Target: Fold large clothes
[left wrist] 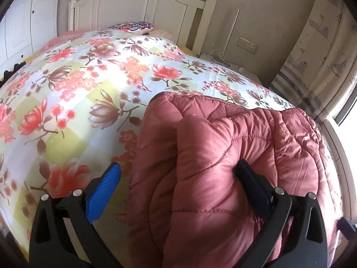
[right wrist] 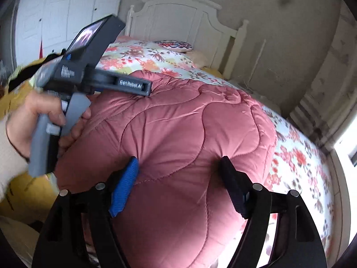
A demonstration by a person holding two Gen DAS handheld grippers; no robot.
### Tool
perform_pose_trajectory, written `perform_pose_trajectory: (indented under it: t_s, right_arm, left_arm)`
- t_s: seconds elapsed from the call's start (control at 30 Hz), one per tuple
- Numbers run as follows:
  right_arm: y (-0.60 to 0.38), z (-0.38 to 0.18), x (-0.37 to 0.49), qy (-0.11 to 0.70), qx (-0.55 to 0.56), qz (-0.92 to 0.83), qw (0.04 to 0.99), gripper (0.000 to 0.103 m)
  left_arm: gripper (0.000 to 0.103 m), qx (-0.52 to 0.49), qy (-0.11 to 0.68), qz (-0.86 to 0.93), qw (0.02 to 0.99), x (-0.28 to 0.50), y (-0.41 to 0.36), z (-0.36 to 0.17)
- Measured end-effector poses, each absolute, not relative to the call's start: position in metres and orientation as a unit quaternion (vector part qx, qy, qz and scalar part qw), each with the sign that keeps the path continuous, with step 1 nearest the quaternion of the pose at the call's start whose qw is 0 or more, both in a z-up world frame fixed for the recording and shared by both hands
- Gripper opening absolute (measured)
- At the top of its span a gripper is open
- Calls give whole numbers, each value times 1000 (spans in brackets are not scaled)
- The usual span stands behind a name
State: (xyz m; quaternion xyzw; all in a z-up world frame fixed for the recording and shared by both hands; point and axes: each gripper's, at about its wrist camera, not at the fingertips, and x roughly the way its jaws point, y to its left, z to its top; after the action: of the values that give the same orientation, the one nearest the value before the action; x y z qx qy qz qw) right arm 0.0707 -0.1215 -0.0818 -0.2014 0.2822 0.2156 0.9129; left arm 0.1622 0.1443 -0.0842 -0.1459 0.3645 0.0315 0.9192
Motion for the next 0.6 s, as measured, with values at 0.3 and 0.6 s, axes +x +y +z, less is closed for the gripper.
perform_pose_trajectory:
  t_s: [0.3, 0.6]
  right_arm:
    - [-120, -124, 23, 210, -277, 208, 914, 79]
    - [-193, -75, 46, 275, -35, 284, 918, 87]
  left_arm:
    - [101, -140, 356, 33, 923, 159, 142, -83]
    - [101, -243, 404, -73, 879, 164, 174, -86]
